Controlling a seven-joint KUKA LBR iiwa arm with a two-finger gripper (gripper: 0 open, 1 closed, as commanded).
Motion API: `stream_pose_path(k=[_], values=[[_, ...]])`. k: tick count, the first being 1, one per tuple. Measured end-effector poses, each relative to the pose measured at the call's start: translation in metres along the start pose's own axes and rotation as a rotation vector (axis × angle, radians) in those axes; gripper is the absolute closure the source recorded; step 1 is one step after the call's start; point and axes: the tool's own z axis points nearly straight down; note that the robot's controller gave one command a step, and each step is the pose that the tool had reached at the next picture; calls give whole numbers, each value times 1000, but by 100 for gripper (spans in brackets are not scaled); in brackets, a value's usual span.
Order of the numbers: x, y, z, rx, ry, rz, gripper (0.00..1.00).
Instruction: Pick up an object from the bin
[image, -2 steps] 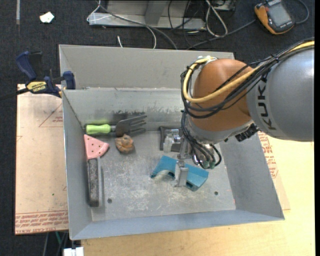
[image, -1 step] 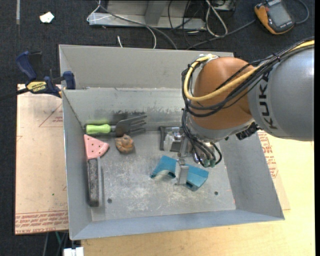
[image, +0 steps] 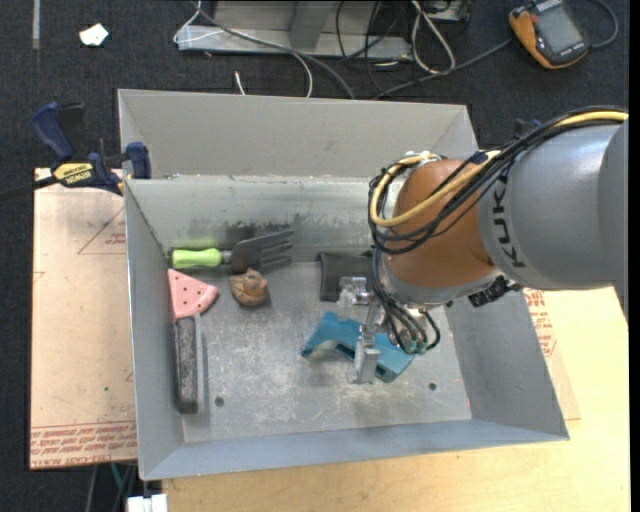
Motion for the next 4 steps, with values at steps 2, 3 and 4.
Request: stream_pose_path(k=[2, 3, 4], values=[[-7, -41, 53, -9, -32, 230, 0], [-9, -39, 53, -9, -35, 221, 0], [-9, -39, 51, -12, -38, 228, 100]])
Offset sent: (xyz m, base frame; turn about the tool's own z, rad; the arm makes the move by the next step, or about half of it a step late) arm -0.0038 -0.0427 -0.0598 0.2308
